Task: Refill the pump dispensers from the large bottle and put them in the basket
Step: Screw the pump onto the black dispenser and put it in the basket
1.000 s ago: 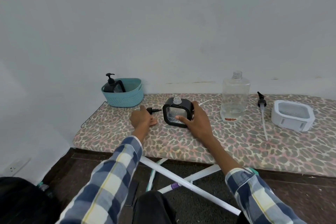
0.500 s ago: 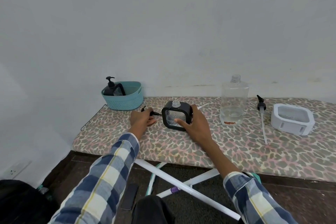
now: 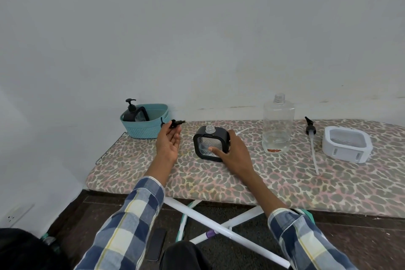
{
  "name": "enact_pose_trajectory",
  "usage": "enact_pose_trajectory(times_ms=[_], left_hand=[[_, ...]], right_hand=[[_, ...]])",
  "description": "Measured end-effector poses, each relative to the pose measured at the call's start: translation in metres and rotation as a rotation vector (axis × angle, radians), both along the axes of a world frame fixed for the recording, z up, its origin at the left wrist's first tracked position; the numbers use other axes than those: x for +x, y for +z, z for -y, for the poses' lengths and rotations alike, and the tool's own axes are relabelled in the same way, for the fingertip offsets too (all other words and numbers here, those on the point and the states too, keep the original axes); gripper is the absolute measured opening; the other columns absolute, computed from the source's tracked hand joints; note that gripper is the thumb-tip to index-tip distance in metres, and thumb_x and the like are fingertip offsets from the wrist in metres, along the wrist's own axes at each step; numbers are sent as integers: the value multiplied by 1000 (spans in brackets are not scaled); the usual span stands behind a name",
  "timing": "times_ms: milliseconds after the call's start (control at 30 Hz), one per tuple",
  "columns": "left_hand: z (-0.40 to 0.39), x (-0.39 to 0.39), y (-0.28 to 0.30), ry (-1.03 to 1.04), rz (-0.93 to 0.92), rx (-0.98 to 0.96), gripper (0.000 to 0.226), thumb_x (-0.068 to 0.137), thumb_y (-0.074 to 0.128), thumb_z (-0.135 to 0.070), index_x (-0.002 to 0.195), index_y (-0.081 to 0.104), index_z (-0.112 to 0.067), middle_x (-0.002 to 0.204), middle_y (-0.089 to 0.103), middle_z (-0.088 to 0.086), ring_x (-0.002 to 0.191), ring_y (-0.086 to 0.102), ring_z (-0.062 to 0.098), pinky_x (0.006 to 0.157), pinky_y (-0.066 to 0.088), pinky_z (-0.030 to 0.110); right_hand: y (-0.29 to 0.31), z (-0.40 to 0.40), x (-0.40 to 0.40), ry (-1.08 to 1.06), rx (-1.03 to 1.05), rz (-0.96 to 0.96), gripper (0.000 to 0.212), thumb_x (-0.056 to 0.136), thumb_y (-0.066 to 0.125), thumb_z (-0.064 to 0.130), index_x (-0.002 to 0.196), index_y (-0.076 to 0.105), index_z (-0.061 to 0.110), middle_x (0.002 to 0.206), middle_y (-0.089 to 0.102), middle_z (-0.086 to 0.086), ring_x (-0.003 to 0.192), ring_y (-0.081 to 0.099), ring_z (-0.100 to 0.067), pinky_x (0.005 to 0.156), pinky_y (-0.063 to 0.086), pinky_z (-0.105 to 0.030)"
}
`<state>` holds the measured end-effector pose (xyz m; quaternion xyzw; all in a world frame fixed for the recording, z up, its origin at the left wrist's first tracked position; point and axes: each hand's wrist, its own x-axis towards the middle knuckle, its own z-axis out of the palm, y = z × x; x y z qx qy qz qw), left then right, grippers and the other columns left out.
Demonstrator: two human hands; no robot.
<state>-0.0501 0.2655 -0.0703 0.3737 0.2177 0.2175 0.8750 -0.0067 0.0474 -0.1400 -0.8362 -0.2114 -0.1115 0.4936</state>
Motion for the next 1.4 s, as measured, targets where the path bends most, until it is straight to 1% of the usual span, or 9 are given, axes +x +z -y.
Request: enact_pose_trajectory(times_ms=[200, 400, 567, 800, 933, 1100, 1200, 1267, 1400], left_hand=[[14, 2, 18, -56, 38, 97, 16, 95, 79, -19, 106, 72, -11, 86, 79, 3, 78, 72, 12, 61, 55, 18], [23, 5, 29, -19, 45, 374, 18, 93, 82, -22, 105, 69, -18, 101, 78, 3, 79, 72, 12, 70, 54, 25], [29, 4, 37, 22, 48, 559, 21, 92, 84, -18, 100, 65, -15, 87, 81, -3, 72, 73, 15, 62, 53, 24], [29, 6, 47, 107, 69, 576, 24, 93, 83, -17, 109, 66, -12, 84, 80, -6, 69, 73, 11, 57, 53, 20], [28, 6, 47, 118, 66, 660, 19, 93, 82, -15, 103, 66, -15, 90, 81, 1, 67, 72, 12, 56, 53, 21], [37, 5, 42, 67, 88, 806, 24, 92, 84, -20, 108, 68, -13, 100, 83, 3, 82, 75, 13, 64, 57, 24], [46, 4, 39, -8, 114, 968, 22, 90, 86, -19, 106, 71, -15, 103, 83, -2, 97, 77, 12, 76, 60, 24], [53, 3, 36, -66, 141, 1107, 22, 88, 87, -16, 106, 74, -13, 103, 82, -4, 99, 76, 10, 82, 59, 19], [64, 3, 25, -141, 96, 1291, 22, 86, 87, -13, 104, 75, -18, 102, 80, -10, 98, 72, 0, 79, 51, 8]], right_hand=[[0, 1, -1, 8, 3, 11, 59, 89, 76, 62, 127, 51, 25, 113, 65, 3, 97, 63, -18, 79, 58, -39], [1, 1, -2, 4, 1, 11, 56, 89, 76, 61, 125, 51, 26, 110, 64, 3, 94, 62, -17, 77, 56, -36], [1, 1, -2, -2, -9, 0, 55, 89, 77, 60, 124, 50, 26, 110, 63, 3, 93, 61, -17, 76, 56, -35], [0, 1, -2, 2, 1, -3, 55, 89, 76, 60, 123, 50, 28, 110, 63, 4, 94, 61, -16, 77, 56, -36], [-1, 0, 0, 2, -3, -10, 50, 89, 78, 59, 118, 48, 31, 107, 61, 6, 94, 61, -16, 77, 55, -35], [-2, 0, 0, 3, 4, -3, 50, 88, 78, 60, 117, 47, 33, 107, 61, 7, 93, 61, -14, 75, 54, -33], [-2, -1, 1, 1, 4, 0, 51, 88, 78, 61, 117, 47, 33, 106, 62, 7, 92, 61, -13, 74, 54, -32], [-2, -1, 0, -5, 6, 7, 51, 88, 77, 61, 117, 47, 33, 104, 61, 8, 90, 61, -12, 72, 53, -30], [-2, -2, -1, -8, 15, 10, 49, 90, 77, 59, 117, 46, 33, 102, 60, 10, 87, 59, -8, 67, 45, -24]])
